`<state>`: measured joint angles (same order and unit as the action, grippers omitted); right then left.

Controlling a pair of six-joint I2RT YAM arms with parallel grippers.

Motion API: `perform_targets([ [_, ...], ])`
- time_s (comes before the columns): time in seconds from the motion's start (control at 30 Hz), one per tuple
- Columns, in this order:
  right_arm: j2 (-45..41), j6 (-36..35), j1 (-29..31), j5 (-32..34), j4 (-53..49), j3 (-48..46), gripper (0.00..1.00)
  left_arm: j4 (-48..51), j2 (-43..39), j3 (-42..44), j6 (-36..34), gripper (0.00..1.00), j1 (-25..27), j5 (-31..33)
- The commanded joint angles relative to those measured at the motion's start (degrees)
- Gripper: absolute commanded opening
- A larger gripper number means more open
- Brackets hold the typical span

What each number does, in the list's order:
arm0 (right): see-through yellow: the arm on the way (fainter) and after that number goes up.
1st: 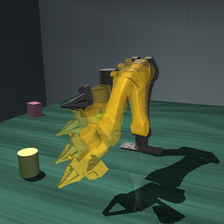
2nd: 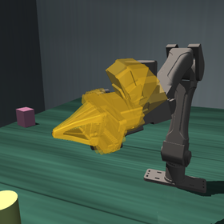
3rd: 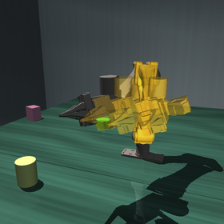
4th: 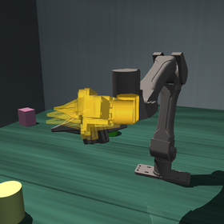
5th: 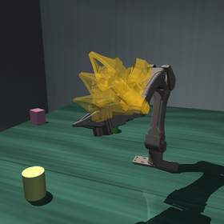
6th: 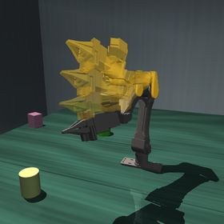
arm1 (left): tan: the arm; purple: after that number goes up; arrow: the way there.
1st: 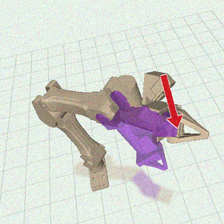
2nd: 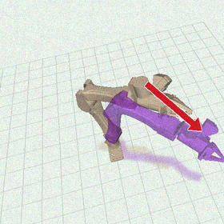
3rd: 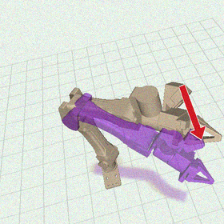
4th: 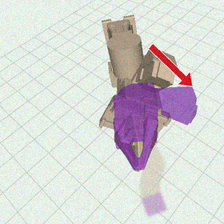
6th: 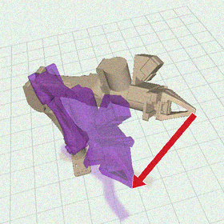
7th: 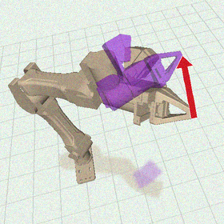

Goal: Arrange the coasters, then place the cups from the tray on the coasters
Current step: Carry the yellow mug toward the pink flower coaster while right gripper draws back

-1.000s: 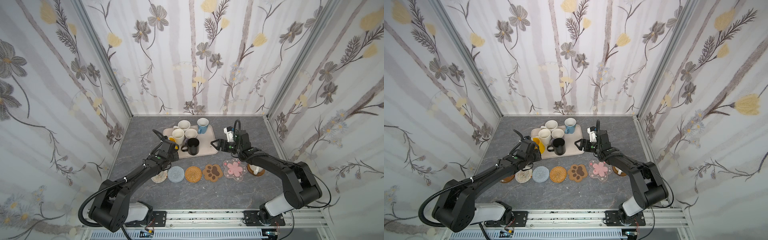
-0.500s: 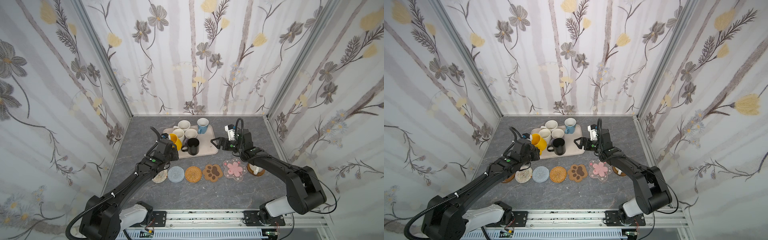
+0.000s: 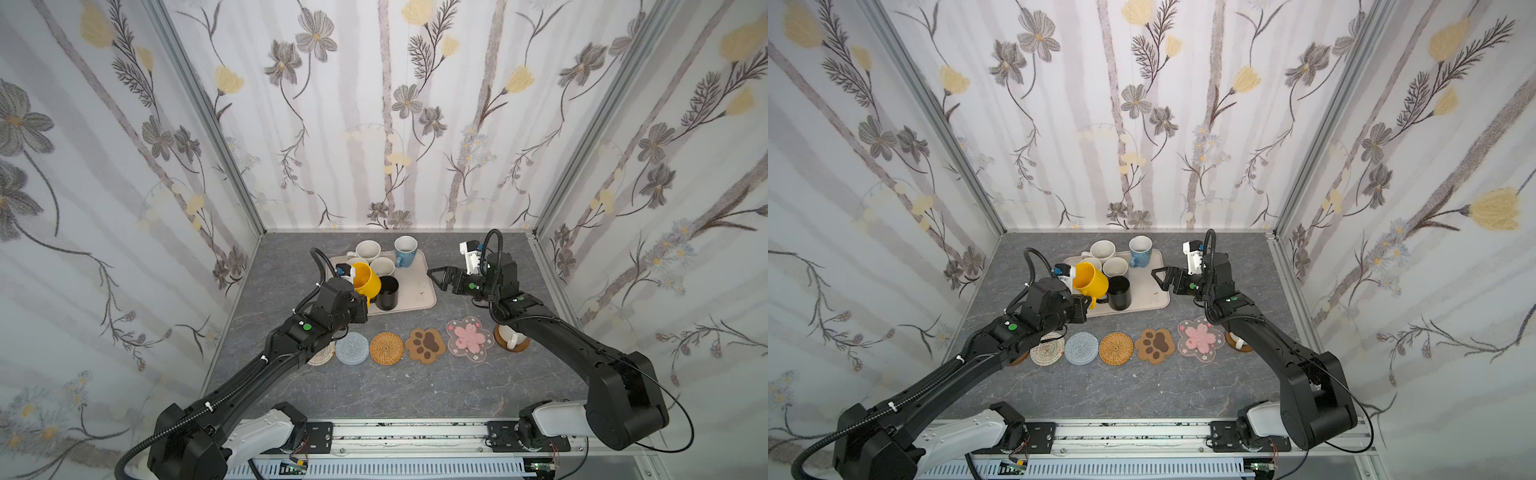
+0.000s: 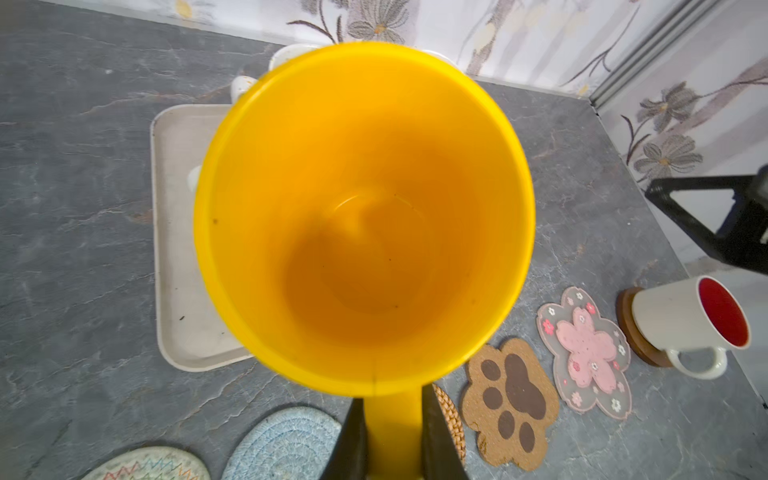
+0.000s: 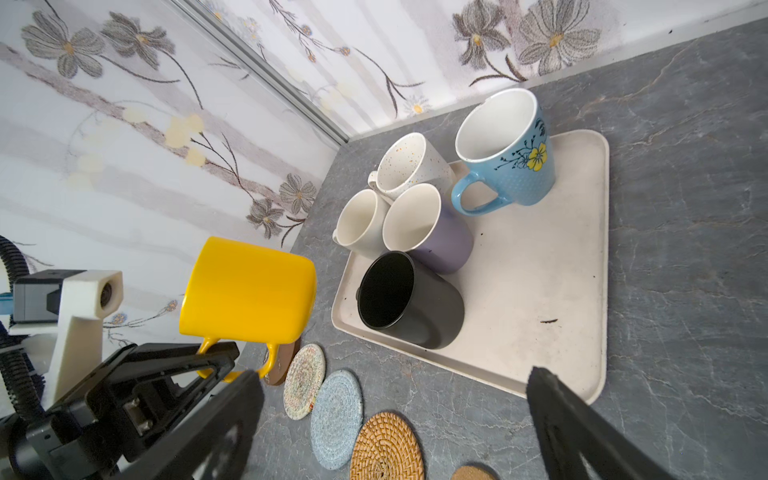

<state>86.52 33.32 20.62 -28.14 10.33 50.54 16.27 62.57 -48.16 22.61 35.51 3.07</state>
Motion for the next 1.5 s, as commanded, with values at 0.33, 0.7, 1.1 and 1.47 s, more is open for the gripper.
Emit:
perform_targets([
  [0.33, -10.59, 1.70, -7.62, -1.39, -1.07, -5.43, 1.00, -8.68, 2.64, -1.53, -1.61, 0.00, 10.64, 2.32],
  [0.7, -14.61, 1.12, -12.99, -2.48, -2.25, -8.87, 1.00, -15.80, 7.07, 0.15, -5.89, 0.00, 16.56, 0.09],
  [1.1, -15.99, 1.05, -16.04, -2.29, -1.45, -10.37, 1.00, -25.09, 11.89, 4.01, -7.73, 0.00, 20.95, 0.08],
  [1.47, -16.36, 0.94, -17.28, -1.97, -1.37, -10.79, 1.00, -34.29, 17.65, 6.11, -8.36, 0.00, 23.64, -0.33],
])
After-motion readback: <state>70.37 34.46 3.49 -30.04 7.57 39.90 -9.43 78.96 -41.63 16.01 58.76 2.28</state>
